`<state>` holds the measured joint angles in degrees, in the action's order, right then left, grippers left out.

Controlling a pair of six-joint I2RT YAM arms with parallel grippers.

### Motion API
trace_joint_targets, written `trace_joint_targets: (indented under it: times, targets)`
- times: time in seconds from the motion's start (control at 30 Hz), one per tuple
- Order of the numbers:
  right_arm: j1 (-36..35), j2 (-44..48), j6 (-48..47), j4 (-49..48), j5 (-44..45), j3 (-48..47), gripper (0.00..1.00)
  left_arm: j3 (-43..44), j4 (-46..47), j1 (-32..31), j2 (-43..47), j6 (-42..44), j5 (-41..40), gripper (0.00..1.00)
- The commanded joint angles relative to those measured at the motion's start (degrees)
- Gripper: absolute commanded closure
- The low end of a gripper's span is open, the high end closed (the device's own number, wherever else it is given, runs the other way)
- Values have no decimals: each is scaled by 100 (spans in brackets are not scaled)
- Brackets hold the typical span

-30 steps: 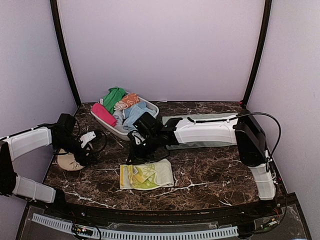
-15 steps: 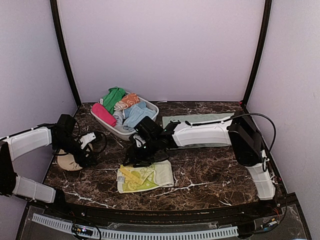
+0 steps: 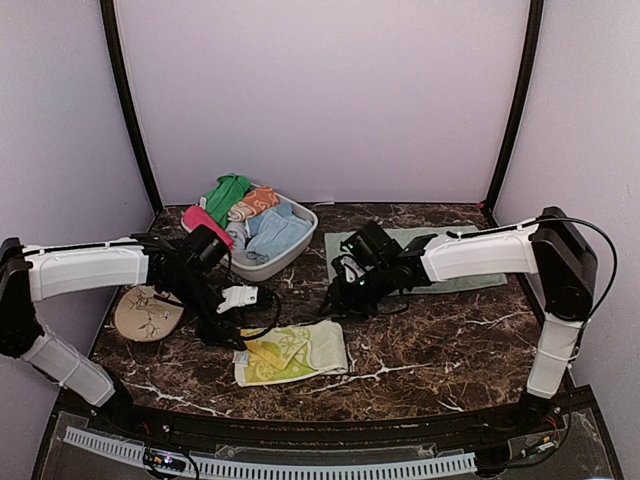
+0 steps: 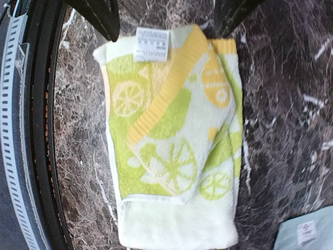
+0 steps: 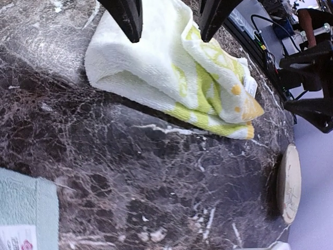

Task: Roll the towels
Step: Smooth out the towel at the center of the board.

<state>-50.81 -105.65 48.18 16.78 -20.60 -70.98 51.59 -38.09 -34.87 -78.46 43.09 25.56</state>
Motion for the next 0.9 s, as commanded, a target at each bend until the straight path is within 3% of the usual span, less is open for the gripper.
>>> trace_joint_targets:
  times: [0.0,0.33,0.87]
  targets:
    - [70,-231,-105,-237,39,54,64,422,-108,-592,-732,116,-467,37]
    - [88,-222,-252,28,519,144,58,637,366,-1480,-1394,407,-1496,37]
    - [47,-210,-239,24,922,409,64,1264,491,-2043,-2040,30,-1379,48]
